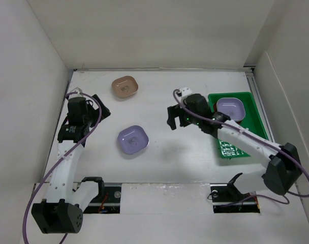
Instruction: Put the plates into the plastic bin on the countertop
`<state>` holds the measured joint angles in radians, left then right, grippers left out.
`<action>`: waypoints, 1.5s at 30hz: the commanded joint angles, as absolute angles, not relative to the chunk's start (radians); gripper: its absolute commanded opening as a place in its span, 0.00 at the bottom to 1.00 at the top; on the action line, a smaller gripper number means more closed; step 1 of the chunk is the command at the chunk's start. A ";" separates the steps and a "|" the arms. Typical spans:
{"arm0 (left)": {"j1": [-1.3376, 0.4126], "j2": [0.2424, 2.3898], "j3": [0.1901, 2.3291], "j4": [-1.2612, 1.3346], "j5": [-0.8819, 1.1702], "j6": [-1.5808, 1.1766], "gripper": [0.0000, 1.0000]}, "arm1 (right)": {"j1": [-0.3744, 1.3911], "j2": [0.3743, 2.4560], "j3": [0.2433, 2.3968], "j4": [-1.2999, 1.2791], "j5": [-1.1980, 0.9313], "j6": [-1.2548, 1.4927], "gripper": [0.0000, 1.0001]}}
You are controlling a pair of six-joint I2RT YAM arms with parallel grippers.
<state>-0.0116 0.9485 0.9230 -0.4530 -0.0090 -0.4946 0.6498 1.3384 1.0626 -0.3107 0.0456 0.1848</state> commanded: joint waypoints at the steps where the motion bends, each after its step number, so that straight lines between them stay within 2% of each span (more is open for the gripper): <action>1: -0.014 0.939 0.922 -0.437 -0.037 -0.482 1.00 | 0.738 1.436 1.049 -0.170 -0.012 0.247 0.97; 6: -0.014 0.939 0.931 -0.459 -0.101 -0.512 1.00 | 0.868 1.612 1.147 -0.124 -0.021 0.270 0.96; 13: -0.014 0.930 0.931 -0.459 -0.110 -0.512 1.00 | 0.899 1.873 1.313 -0.109 -0.066 0.293 0.88; 15: -0.014 0.930 0.931 -0.459 -0.110 -0.512 1.00 | 0.899 1.945 1.341 -0.109 -0.066 0.293 0.78; 18: -0.014 0.930 0.931 -0.459 -0.101 -0.512 1.00 | 0.899 2.000 1.371 -0.118 -0.054 0.293 0.68; 20: -0.014 0.930 0.931 -0.459 -0.101 -0.512 1.00 | 0.899 2.010 1.380 -0.118 -0.054 0.293 0.56; 21: -0.014 0.930 0.931 -0.459 -0.091 -0.512 1.00 | 0.899 2.020 1.390 -0.130 -0.043 0.282 0.41; 23: -0.014 0.930 0.931 -0.459 -0.091 -0.512 1.00 | 0.899 2.020 1.399 -0.164 -0.032 0.272 0.32; 24: -0.014 0.930 0.931 -0.459 -0.081 -0.512 1.00 | 0.899 2.020 1.408 -0.184 -0.020 0.272 0.14; 26: -0.014 0.930 0.931 -0.459 -0.081 -0.512 1.00 | 0.899 1.997 1.419 -0.215 0.021 0.244 0.00; 29: -0.014 0.920 0.931 -0.459 -0.081 -0.512 1.00 | 0.867 1.881 1.370 -0.273 0.147 0.230 0.00; 33: -0.014 0.920 0.931 -0.449 -0.072 -0.503 1.00 | 0.715 1.677 1.231 -0.285 0.183 0.209 0.00; 39: -0.014 0.920 0.931 -0.449 -0.049 -0.503 1.00 | 0.309 1.361 1.029 -0.259 0.077 0.199 0.00; 45: -0.014 0.920 0.931 -0.440 -0.038 -0.494 1.00 | -0.032 1.253 1.019 -0.279 0.043 0.147 0.00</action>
